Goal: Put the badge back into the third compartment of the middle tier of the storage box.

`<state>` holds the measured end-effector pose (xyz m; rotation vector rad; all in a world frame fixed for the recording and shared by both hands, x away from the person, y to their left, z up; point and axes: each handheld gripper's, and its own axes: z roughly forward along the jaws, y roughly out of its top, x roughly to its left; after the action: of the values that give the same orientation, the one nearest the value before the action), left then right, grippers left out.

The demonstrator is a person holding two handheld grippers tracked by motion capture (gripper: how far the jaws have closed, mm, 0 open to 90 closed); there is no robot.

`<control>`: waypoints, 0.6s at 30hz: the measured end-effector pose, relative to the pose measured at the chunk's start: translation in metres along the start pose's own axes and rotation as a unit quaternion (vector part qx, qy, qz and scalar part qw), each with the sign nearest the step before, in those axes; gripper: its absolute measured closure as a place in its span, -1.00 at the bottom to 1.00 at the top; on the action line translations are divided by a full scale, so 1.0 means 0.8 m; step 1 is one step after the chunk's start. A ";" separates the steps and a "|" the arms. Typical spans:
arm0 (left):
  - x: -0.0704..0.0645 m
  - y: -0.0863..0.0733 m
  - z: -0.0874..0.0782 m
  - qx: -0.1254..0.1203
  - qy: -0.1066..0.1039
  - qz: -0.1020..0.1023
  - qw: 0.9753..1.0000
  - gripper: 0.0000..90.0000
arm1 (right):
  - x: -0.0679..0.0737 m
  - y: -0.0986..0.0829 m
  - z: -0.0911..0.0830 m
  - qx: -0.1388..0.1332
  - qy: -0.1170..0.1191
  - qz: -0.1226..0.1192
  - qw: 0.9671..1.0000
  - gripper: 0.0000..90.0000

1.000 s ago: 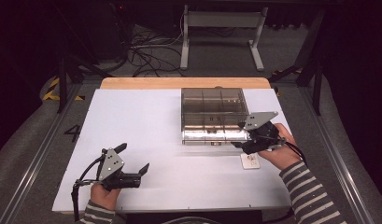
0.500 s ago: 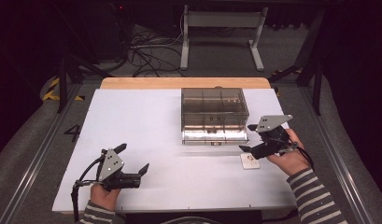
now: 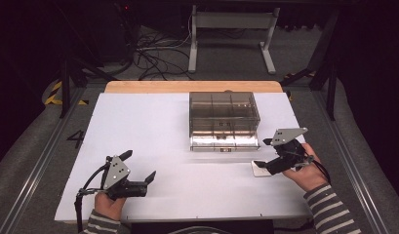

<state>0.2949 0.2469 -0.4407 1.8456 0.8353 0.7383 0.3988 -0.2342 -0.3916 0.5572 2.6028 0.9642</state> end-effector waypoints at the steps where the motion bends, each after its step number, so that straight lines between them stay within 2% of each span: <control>1: 0.000 0.000 0.000 0.000 0.000 0.000 1.000 -0.96 | 0.001 -0.002 0.002 0.002 0.004 0.002 1.000 -0.65; 4: 0.000 0.000 0.000 0.000 0.000 0.000 1.000 -0.96 | 0.001 -0.005 0.005 0.007 0.007 0.002 1.000 -0.66; 9: 0.000 0.000 -0.001 0.000 0.000 0.000 1.000 -0.96 | -0.001 -0.010 0.013 0.037 0.012 -0.003 0.999 -0.69; 18: -0.001 0.000 0.000 0.001 0.000 -0.001 1.000 -0.96 | -0.005 -0.016 0.021 0.059 0.027 -0.011 0.998 -0.67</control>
<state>0.2946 0.2466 -0.4411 1.8473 0.8371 0.7359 0.4061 -0.2356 -0.4122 0.5381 2.7231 0.8334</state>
